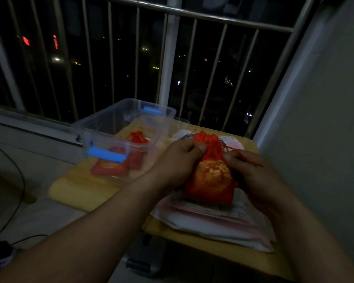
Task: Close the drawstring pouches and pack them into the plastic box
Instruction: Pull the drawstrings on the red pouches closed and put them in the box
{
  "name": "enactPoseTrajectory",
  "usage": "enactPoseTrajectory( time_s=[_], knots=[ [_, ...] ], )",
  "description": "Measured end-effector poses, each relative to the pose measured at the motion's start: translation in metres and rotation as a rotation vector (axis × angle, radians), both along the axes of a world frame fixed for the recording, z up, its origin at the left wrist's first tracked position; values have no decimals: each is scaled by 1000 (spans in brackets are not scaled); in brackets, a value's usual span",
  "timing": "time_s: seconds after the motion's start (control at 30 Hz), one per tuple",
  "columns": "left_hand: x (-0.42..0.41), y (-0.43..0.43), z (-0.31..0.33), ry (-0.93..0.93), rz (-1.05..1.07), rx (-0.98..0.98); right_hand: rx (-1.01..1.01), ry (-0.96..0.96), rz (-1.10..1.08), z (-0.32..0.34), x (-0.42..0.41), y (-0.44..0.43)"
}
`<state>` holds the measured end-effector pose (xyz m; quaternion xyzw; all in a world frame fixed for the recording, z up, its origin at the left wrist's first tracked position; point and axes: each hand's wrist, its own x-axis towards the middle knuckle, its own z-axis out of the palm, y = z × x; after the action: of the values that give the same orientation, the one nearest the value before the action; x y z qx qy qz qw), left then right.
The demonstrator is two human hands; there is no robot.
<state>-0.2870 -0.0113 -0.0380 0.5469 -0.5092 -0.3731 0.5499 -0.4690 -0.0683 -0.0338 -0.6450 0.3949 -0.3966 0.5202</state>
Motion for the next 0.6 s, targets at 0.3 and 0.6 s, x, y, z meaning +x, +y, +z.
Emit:
enactPoseTrajectory(
  time_s=[0.3, 0.6],
  knots=[
    [9, -7, -8, 410, 50, 87, 102, -309, -35, 69, 79, -12],
    [16, -22, -14, 173, 191, 28, 259, -288, 35, 95, 205, -51]
  ],
)
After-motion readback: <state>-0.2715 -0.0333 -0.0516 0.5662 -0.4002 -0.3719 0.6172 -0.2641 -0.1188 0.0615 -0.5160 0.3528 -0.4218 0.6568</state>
